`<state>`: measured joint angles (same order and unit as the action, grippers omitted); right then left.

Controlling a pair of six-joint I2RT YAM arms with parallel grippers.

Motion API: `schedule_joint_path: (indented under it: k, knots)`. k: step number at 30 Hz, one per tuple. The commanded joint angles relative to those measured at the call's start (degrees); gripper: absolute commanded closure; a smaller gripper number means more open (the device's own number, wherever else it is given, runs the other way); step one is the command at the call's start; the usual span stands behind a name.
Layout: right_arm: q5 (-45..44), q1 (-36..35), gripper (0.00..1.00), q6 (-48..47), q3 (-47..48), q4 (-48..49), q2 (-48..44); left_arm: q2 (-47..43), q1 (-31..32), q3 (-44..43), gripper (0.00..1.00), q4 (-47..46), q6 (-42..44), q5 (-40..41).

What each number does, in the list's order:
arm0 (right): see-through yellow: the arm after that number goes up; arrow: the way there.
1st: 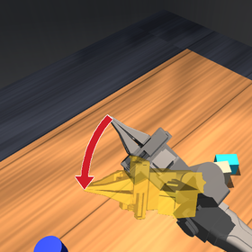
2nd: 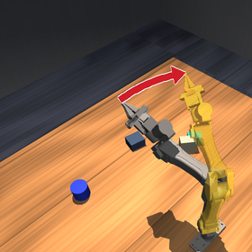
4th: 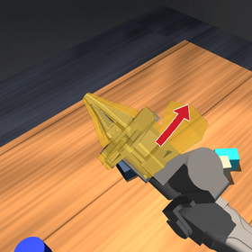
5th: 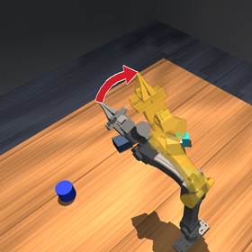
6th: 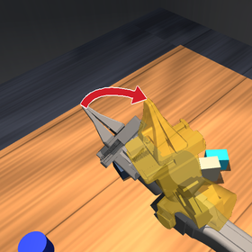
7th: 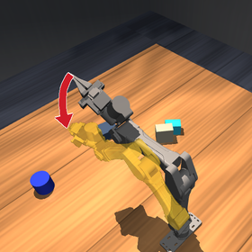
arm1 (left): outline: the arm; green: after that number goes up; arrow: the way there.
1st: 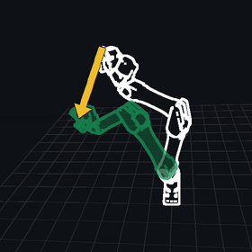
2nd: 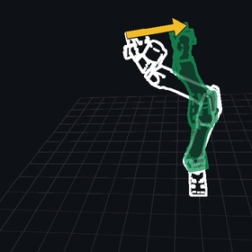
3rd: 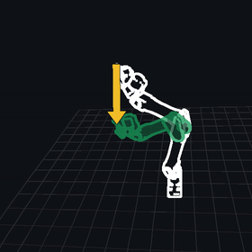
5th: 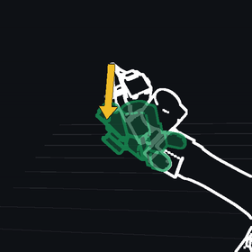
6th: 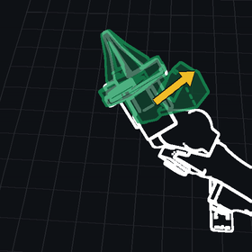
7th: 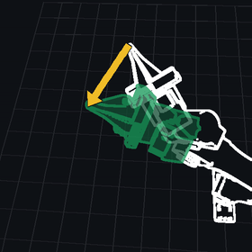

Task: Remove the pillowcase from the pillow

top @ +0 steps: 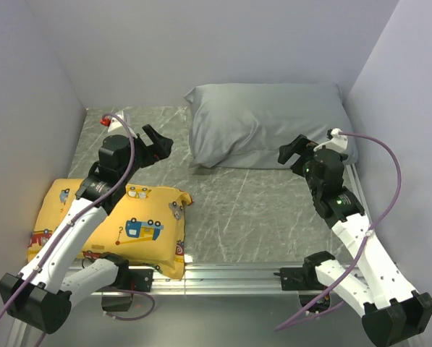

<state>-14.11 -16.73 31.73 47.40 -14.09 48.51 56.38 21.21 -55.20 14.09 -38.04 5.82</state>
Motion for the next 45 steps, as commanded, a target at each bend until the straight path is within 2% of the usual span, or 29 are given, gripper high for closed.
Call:
schedule_joint_path:
  k: [1,5,9,13,18,21,23,26,30,33,36,37,40,41,42,43,44,45]
  knots:
    - [-0.6,-0.1,0.00,-1.5,-1.0,2.4,-1.2,-0.2,0.1,-2.5,0.01,-2.0,1.6,-1.0]
    - [0.6,-0.1,0.00,-1.8,-0.6,2.7,0.0,1.0,0.2,-1.6,0.01,-4.1,2.0,-2.9]
    - [0.8,0.0,0.00,-2.5,0.0,5.3,5.1,5.8,1.5,-1.4,0.01,-9.9,1.1,-0.3]
    - [5.8,4.4,0.00,-2.6,6.0,4.9,16.8,20.6,3.5,-7.9,0.02,-13.6,1.1,-0.5]
    - [6.6,8.2,0.00,-0.4,13.2,5.7,31.1,34.0,4.9,-14.0,0.01,-16.6,0.8,-1.5]
    - [5.7,9.0,0.00,0.6,15.4,4.2,35.8,40.3,5.1,-17.1,0.01,-16.3,0.8,-2.0]
    - [4.8,9.1,0.00,1.2,12.8,5.3,36.1,43.5,5.2,-18.3,0.01,-16.6,0.8,-2.6]
    - [4.7,9.1,0.00,2.3,9.3,10.9,36.7,46.0,5.5,-17.8,0.01,-18.2,0.4,-3.0]
    - [6.7,9.3,0.00,2.3,4.7,24.4,40.5,49.3,5.5,-17.5,0.01,-20.4,-1.7,-3.8]
    - [6.6,9.3,0.00,3.7,3.5,31.0,44.7,50.7,5.5,-16.7,0.06,-21.7,-3.4,-3.5]
    - [5.8,9.2,0.00,4.3,4.9,32.8,45.8,51.7,5.6,-17.1,0.26,-20.8,-4.1,-2.8]
    - [5.3,9.5,0.00,5.4,5.2,32.5,45.7,52.2,5.5,-18.0,0.50,-19.6,-4.1,-2.6]
    - [5.0,10.0,0.01,6.9,10.2,28.7,47.4,52.6,5.6,-20.2,0.81,-17.3,-4.1,-2.1]
    - [5.0,10.0,0.05,6.2,11.7,28.7,48.4,52.6,5.5,-20.5,0.94,-16.6,-4.1,-2.1]
    - [5.1,10.0,0.11,6.4,12.2,28.8,48.8,52.3,5.5,-20.6,0.99,-16.3,-4.1,-2.1]
    - [5.0,10.0,0.19,6.5,12.5,28.9,48.9,51.7,5.6,-21.0,1.00,-15.9,-4.0,-2.0]
    - [4.8,10.0,0.44,6.1,12.5,29.4,48.3,51.4,5.6,-21.2,1.00,-15.5,-3.8,-2.0]
    - [4.7,10.0,0.64,5.9,12.5,29.6,48.1,50.9,5.5,-21.3,1.00,-15.2,-3.5,-2.0]
